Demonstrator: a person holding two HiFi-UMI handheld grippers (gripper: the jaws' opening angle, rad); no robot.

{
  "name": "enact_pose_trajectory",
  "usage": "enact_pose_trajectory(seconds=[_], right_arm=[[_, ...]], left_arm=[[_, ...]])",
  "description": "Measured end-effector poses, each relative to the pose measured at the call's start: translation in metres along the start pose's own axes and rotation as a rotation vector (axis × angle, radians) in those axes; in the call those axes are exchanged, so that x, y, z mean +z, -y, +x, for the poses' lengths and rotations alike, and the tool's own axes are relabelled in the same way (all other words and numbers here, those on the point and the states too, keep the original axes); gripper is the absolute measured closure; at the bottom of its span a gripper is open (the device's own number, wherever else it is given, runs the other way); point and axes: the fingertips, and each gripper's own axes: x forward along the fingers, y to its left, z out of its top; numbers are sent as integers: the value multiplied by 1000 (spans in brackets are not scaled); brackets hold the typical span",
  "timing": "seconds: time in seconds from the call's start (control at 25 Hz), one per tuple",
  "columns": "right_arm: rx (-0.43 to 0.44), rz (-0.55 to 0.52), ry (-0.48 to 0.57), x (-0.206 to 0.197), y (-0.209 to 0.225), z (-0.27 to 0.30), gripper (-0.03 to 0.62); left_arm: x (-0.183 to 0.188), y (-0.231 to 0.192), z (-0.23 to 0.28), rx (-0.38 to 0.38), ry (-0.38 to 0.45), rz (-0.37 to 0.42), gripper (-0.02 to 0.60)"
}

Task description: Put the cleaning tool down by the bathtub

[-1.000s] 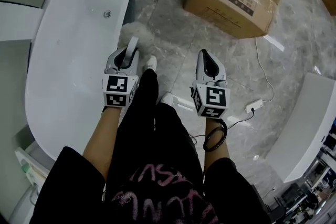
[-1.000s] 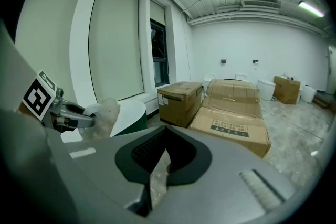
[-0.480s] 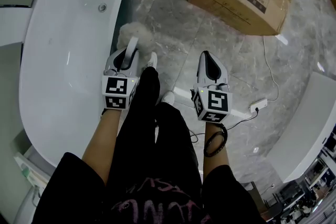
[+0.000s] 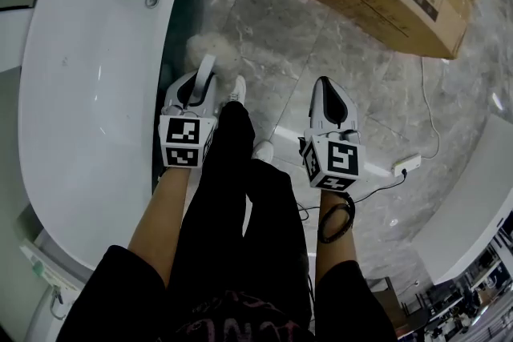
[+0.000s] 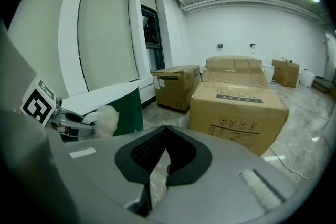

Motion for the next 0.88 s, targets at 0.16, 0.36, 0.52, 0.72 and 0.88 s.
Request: enact_pose_trajectory(seconds=[0.16,0.36,0.52,0.72,0.88], right_arm=[[-1,6,-14,-25,4,20,579],[3,6,-26,-58,7,47,579],[-17,19,-5,-78,16,72,579],[-13,8,-4,-112,23,100,579],[-13,7,-12,-148,26,117,579]], left_arm=[[-19,-5,24,4,-11,4,499],[-45,-11,58,8,-17,4,499],[-71,-20,91,16,-27,18,499],[-101,-31,122,32,-28,-5,499],[-126,-36,150,35,-24,-6,499]])
